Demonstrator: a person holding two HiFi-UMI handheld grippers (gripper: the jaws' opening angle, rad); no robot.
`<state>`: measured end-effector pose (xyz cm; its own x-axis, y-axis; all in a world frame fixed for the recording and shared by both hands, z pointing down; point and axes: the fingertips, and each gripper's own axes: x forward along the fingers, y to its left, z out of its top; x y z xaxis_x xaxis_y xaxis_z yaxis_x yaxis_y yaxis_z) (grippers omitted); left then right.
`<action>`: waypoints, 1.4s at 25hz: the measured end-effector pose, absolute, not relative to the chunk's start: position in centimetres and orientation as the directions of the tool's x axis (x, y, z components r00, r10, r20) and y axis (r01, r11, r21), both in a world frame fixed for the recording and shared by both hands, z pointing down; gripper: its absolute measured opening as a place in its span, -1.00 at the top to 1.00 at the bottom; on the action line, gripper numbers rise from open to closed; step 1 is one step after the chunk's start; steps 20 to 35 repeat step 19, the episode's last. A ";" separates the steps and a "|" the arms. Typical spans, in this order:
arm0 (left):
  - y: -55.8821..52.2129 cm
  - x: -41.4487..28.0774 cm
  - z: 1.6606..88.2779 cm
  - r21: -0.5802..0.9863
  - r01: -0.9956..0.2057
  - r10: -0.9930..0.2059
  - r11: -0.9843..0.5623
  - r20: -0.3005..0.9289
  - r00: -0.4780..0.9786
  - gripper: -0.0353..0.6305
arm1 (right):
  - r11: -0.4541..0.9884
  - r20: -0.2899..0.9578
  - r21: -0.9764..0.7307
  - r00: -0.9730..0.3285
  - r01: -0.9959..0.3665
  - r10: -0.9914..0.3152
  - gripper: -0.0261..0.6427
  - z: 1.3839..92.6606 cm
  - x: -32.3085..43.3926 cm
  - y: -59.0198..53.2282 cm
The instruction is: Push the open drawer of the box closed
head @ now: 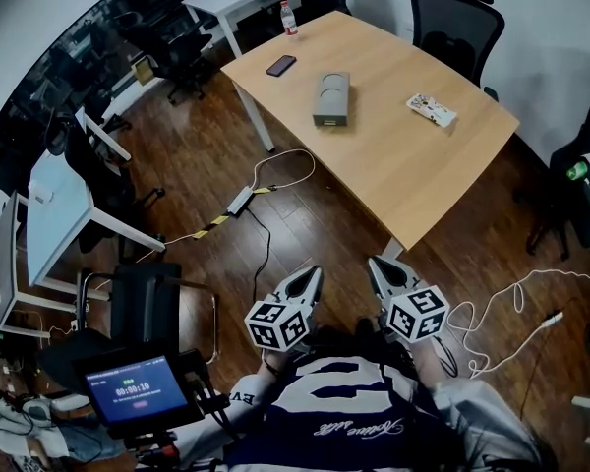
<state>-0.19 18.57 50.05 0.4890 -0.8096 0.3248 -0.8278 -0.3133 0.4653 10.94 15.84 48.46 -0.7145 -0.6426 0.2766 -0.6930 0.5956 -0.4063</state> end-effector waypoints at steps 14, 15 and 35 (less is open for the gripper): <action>19.0 -2.1 50.3 0.472 -0.828 -0.818 -0.304 0.315 0.480 0.90 | 0.608 0.286 -0.388 -0.718 -0.692 -0.635 0.94 48.6 9.2 16.1; 18.9 -2.2 50.4 0.473 -0.827 -0.819 -0.304 0.314 0.481 0.90 | 0.609 0.286 -0.388 -0.718 -0.692 -0.634 0.94 48.6 9.1 16.1; 19.0 -2.6 50.5 0.475 -0.825 -0.820 -0.305 0.310 0.481 0.90 | 0.610 0.287 -0.386 -0.719 -0.692 -0.633 0.94 48.8 8.6 16.2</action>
